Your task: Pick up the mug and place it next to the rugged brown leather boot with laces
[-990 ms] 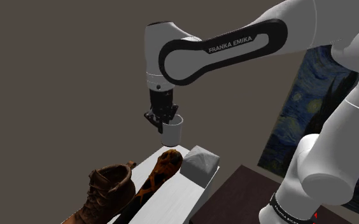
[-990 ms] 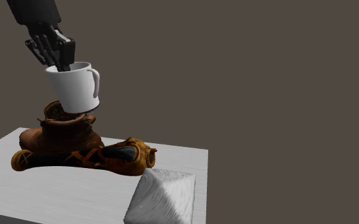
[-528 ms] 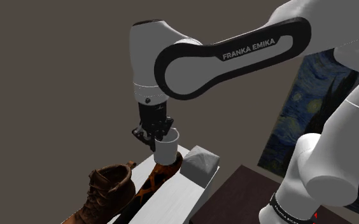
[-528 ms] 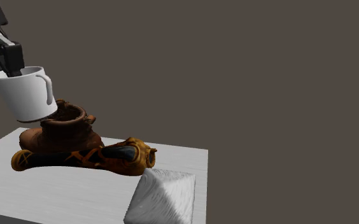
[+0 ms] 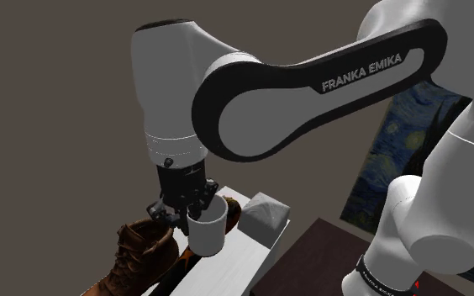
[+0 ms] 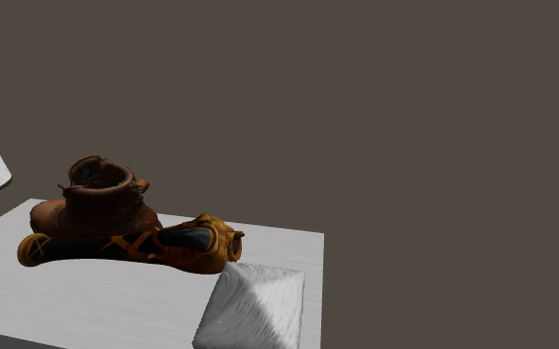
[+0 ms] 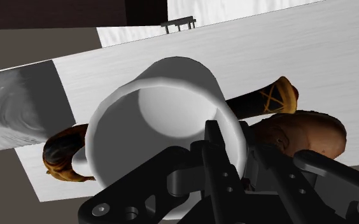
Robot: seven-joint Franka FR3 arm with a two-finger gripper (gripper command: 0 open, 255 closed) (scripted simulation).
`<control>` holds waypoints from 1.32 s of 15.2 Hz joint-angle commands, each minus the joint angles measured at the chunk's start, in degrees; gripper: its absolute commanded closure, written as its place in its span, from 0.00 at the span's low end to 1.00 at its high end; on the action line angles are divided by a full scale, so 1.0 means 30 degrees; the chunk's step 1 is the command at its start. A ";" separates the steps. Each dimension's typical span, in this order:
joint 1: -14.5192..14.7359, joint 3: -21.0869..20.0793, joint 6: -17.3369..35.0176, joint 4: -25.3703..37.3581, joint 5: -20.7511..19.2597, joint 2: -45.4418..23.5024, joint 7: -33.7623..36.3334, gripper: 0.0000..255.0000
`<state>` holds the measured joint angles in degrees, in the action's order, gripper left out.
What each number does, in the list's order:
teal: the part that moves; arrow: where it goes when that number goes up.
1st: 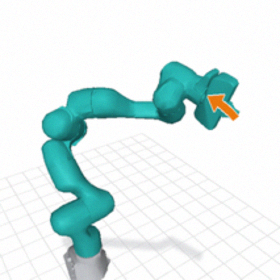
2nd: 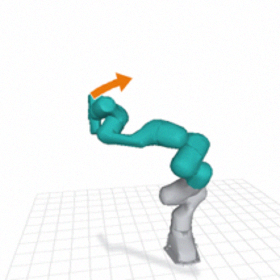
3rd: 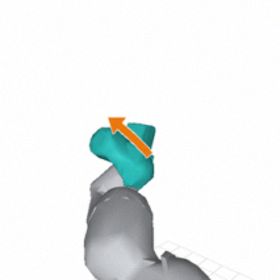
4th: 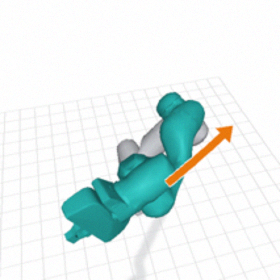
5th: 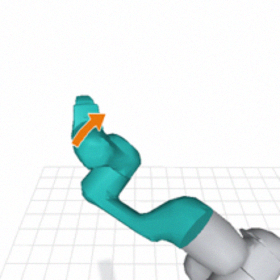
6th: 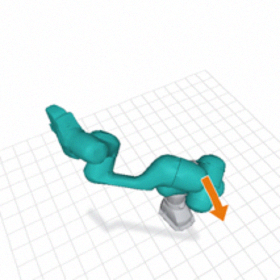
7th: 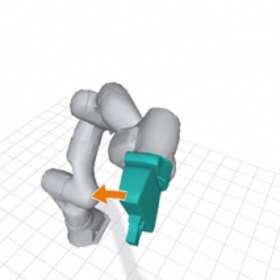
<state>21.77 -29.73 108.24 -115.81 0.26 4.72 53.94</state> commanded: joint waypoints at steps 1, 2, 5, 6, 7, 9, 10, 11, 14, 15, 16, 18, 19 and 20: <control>0.0152 -0.0205 0.0388 -0.0222 -0.0060 -0.0191 0.0419 1.00; 0.0157 -0.0218 0.0640 -0.0414 -0.0095 -0.0260 0.0453 1.00; 0.0171 -0.0258 0.1394 -0.0965 -0.0218 -0.0496 0.0567 1.00; 0.0175 -0.0272 0.1645 -0.1141 -0.0265 -0.0584 0.0610 1.00; 0.0180 -0.0284 0.1896 -0.1312 -0.0315 -0.0677 0.0655 1.00; 0.0189 -0.0309 0.2396 -0.1643 -0.0427 -0.0876 0.0752 1.00; 0.0193 -0.0321 0.2646 -0.1802 -0.0488 -0.0982 0.0804 1.00; 0.0198 -0.0332 0.2895 -0.1957 -0.0552 -0.1093 0.0859 1.00; 0.0214 -0.0360 0.3641 -0.2397 -0.0770 -0.1455 0.1038 1.00; 0.0220 -0.0368 0.3889 -0.2535 -0.0850 -0.1584 0.1104 1.00; 0.0227 -0.0374 0.4136 -0.2670 -0.0935 -0.1718 0.1172 1.00; 0.0240 -0.0383 0.4628 -0.2926 -0.1117 -0.2000 0.1317 1.00; 0.0249 -0.0384 0.4873 -0.3047 -0.1215 -0.2147 0.1394 1.00; 0.0258 -0.0384 0.5118 -0.3165 -0.1318 -0.2299 0.1475 1.00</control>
<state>22.49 -30.86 122.78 -125.05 -3.29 -1.56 58.02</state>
